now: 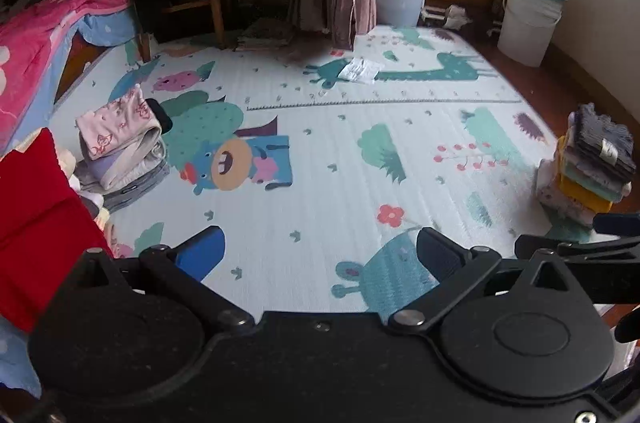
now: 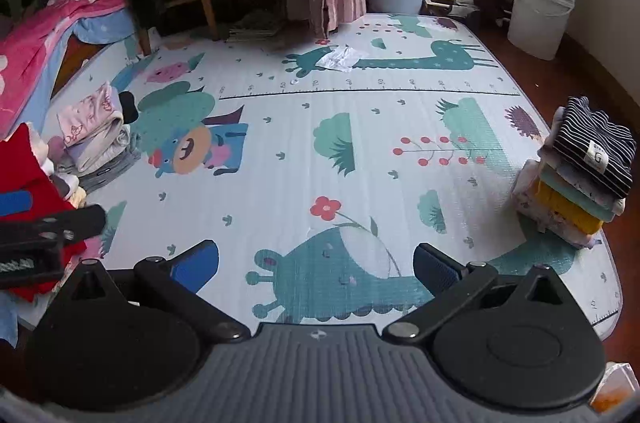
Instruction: Fold clothes
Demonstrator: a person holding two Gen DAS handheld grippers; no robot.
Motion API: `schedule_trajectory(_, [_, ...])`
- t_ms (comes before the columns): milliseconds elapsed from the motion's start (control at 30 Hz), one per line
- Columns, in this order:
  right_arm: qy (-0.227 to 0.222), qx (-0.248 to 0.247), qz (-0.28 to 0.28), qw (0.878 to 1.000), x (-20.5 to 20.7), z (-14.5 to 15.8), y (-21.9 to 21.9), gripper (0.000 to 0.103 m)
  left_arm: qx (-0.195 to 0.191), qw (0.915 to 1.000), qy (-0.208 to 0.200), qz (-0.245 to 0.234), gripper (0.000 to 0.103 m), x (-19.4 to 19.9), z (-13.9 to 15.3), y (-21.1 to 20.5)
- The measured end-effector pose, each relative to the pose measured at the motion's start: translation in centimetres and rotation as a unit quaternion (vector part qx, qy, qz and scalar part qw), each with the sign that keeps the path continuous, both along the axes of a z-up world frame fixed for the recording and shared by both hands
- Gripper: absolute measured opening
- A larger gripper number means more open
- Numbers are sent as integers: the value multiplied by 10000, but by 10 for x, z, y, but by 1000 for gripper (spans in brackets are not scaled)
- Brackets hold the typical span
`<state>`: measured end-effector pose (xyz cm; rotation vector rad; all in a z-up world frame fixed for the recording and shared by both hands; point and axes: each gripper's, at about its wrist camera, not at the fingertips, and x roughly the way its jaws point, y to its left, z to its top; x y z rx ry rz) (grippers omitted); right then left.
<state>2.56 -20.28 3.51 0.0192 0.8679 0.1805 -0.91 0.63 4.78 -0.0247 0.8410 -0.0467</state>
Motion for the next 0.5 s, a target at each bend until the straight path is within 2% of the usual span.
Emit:
schedule_trajectory(100, [15, -44, 2, 10000, -4, -3, 4, 103, -5, 9999, 108, -15, 103, 0, -1, 0])
schedule_trajectory(333, [181, -70, 1, 9998, -10, -12, 9, 103, 265, 9996, -106, -57, 103, -6, 4, -5])
schedule_trajectory(433, [184, -37, 116, 9998, -6, -7, -17, 103, 292, 9995, -103, -72, 103, -8, 5, -7])
schedule_trajectory(500, [212, -9, 86, 9997, -6, -9, -16, 103, 303, 9994, -120, -71, 103, -9, 6, -8])
